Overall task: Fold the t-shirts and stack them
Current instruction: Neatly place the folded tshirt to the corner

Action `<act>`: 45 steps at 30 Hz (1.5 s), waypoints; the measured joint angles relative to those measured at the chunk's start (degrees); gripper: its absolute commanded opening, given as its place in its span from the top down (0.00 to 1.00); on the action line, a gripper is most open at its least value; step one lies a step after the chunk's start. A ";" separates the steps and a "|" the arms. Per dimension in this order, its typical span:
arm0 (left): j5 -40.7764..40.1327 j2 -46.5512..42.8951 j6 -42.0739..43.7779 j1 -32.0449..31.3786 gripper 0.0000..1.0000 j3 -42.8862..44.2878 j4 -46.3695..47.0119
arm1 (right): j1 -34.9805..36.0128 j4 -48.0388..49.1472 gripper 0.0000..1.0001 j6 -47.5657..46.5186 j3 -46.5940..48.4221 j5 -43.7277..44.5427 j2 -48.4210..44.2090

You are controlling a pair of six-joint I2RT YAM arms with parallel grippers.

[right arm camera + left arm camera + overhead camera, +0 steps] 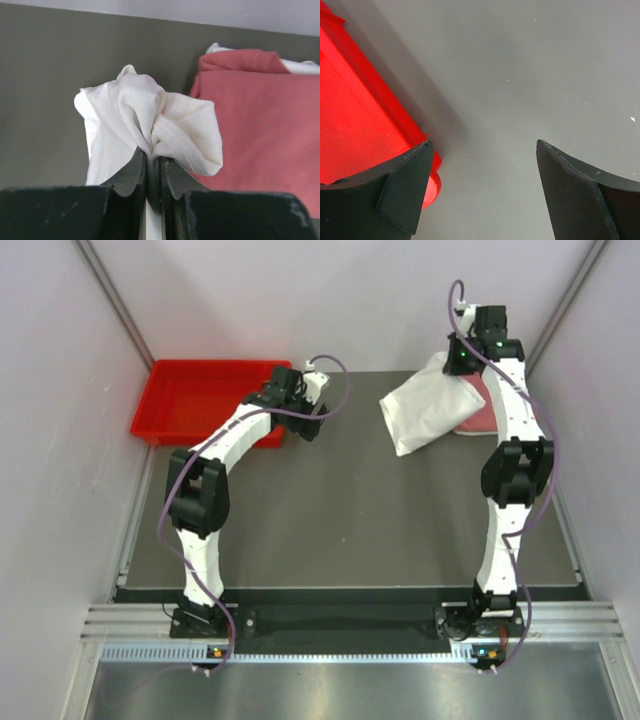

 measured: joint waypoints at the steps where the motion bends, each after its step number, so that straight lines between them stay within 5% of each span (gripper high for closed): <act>1: 0.00 0.00 0.00 0.00 0.12 0.00 -0.02 | -0.63 -0.15 1.00 -0.39 0.74 0.48 0.02; 30: -1.75 0.00 1.95 0.00 0.12 -0.66 -0.57 | -12.76 -1.01 1.00 2.80 10.05 -4.09 1.46; 45: -4.13 2.01 3.06 0.00 0.12 -0.66 -1.44 | -18.23 6.60 1.00 -2.03 10.03 -5.46 7.10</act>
